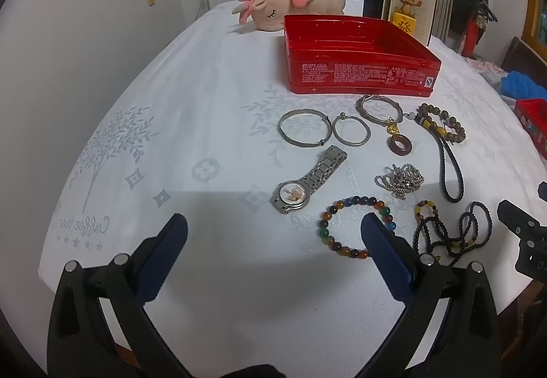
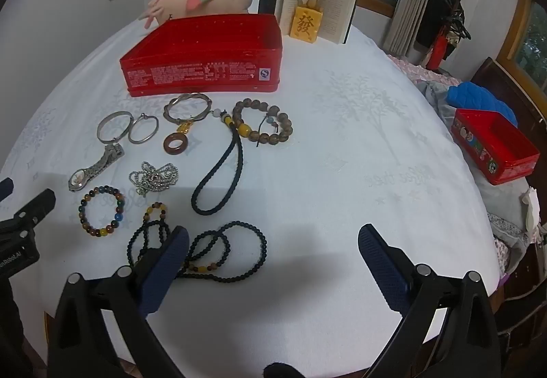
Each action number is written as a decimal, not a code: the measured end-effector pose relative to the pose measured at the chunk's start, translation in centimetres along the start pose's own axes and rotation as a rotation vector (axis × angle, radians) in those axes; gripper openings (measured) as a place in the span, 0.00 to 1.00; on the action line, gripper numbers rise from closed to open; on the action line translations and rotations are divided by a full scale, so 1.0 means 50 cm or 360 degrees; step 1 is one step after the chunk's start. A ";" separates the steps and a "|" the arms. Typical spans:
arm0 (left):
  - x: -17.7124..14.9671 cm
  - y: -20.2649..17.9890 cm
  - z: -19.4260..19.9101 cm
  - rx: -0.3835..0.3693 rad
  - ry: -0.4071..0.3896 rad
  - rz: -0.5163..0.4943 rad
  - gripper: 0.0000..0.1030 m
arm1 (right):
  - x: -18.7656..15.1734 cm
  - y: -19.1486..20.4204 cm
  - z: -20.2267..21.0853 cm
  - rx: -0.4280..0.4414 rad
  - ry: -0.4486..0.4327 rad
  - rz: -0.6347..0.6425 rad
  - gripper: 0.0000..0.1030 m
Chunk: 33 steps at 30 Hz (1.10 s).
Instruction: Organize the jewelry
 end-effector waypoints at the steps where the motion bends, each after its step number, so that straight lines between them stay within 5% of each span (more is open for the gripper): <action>1: 0.000 0.000 0.000 -0.0001 0.0000 0.0001 0.97 | 0.000 0.000 0.000 0.0001 0.0000 0.0000 0.97; 33: 0.000 0.000 0.001 -0.0003 -0.0002 0.0000 0.97 | 0.002 0.003 0.004 0.0012 -0.0003 -0.0006 0.97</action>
Point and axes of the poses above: each gripper's, at about its wrist camera, not at the fingertips, and z roughly against the way its jaws point, y to its left, x to its top, the point moved 7 cm from there along -z, roughly the way its jaws point, and after that the axes turned 6 degrees about y, right-handed, at the moved point
